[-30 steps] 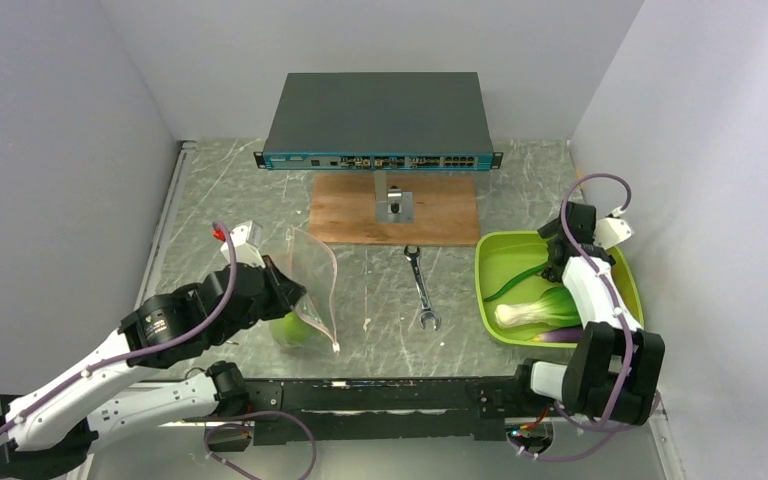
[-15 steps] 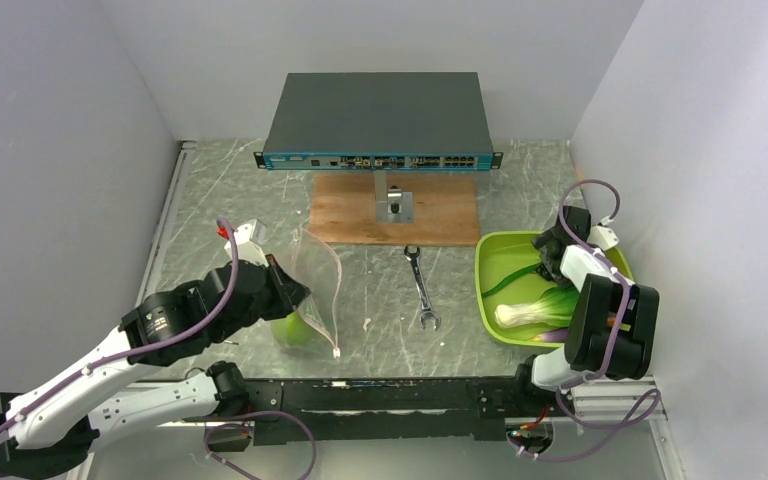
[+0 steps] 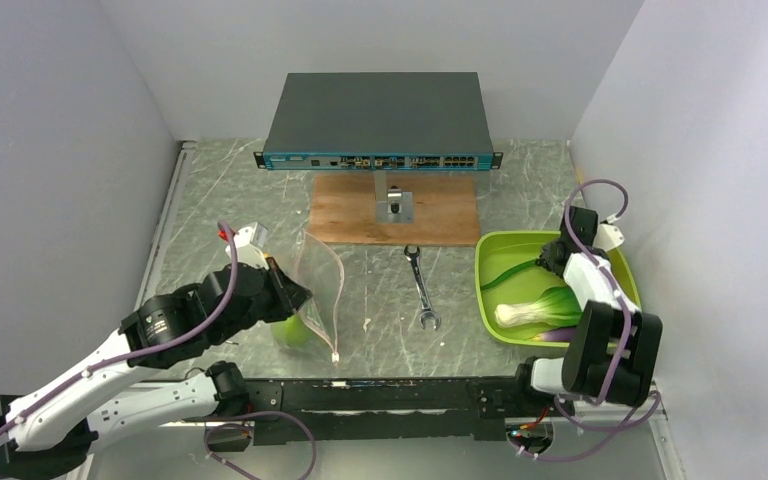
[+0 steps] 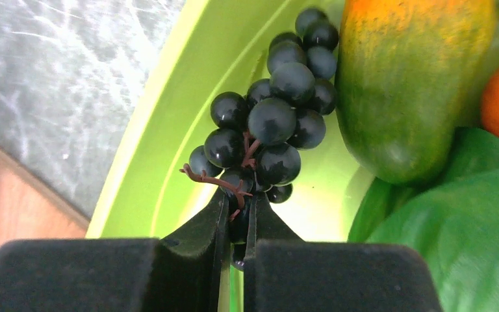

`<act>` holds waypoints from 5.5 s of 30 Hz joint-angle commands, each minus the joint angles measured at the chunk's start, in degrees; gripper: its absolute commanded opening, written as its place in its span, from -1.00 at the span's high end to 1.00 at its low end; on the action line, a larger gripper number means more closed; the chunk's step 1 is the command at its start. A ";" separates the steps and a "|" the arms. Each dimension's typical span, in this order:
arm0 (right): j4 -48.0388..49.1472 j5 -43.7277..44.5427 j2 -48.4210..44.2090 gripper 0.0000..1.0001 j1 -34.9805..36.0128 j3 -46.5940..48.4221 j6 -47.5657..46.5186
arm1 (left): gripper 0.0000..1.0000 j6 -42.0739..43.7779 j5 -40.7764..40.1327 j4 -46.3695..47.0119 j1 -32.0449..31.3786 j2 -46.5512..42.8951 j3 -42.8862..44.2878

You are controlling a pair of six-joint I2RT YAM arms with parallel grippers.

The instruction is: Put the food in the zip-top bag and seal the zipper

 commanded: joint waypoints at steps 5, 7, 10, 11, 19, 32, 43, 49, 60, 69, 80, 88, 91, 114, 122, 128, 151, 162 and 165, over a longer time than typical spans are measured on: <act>-5.06 2.87 -18.68 1.00 -0.01 3.70 -2.46 | 1.00 0.67 0.73 3.11 0.01 -2.68 -1.72; -4.04 0.51 -23.03 1.00 -0.06 4.36 -3.97 | 1.00 0.82 0.09 2.21 0.01 -2.42 -0.71; -5.11 -4.56 -27.42 1.00 -0.02 8.54 -7.56 | 1.00 0.96 -0.36 2.13 0.01 -2.51 -0.41; -6.01 -6.76 -28.54 1.00 -0.04 10.34 -8.57 | 1.00 0.99 -0.32 2.55 0.01 -2.71 -0.58; 3.75 -41.11 -30.09 1.00 5.51 18.00 -10.43 | 1.00 1.17 -0.04 2.63 0.00 -2.41 -0.91; 0.05 -34.09 -11.17 1.00 74.62 37.22 -21.84 | 1.00 0.34 -0.51 1.76 0.01 -3.68 -1.00; 0.25 -32.33 -6.34 1.00 87.63 34.98 -12.00 | 1.00 0.02 -1.26 1.01 0.00 -5.15 -1.48; -8.17 -24.37 -5.27 1.00 87.38 36.84 -10.45 | 1.00 0.29 -1.42 1.12 0.01 -5.05 -0.92; -15.24 -13.15 5.28 1.00 85.18 47.53 -13.61 | 1.00 0.40 0.37 2.34 -0.01 -6.16 -0.37; -19.08 -2.18 16.46 -0.14 85.94 60.60 -17.70 | 1.00 0.36 1.97 3.56 0.01 -6.07 1.14; -18.49 -1.23 9.76 -0.54 85.93 56.98 -23.08 | 1.00 -1.15 -0.10 4.11 0.01 -8.05 -0.68; -14.14 10.50 -3.52 -0.50 85.90 45.58 -26.43 | 1.00 -0.57 -0.94 3.21 0.01 -6.39 -0.05; -10.37 18.83 -11.91 -0.50 84.17 37.45 -26.22 | 1.00 -0.19 -0.96 3.37 0.01 -5.69 0.19; -5.60 7.80 -32.32 -0.26 15.13 -7.31 0.99 | 1.00 0.46 -0.37 3.59 -0.02 -4.23 0.11; -1.92 -8.51 -11.38 -0.35 4.97 -4.61 0.21 | 1.00 0.12 0.06 4.37 0.00 -4.93 -1.22; -2.66 -5.77 -5.99 -0.39 2.51 -2.14 -0.16 | 1.00 0.31 0.51 4.54 0.01 -4.01 -0.59; -6.34 11.58 13.66 -0.83 -7.44 11.89 -1.85 | 1.00 1.47 2.71 4.55 -0.04 -0.12 1.26; -2.81 10.20 12.35 -0.22 -7.40 8.79 -2.11 | 1.00 0.61 2.01 2.34 0.02 -1.98 1.56; -3.11 8.04 10.16 0.59 -7.36 8.39 -2.62 | 1.00 0.34 1.76 2.03 0.01 -2.69 1.27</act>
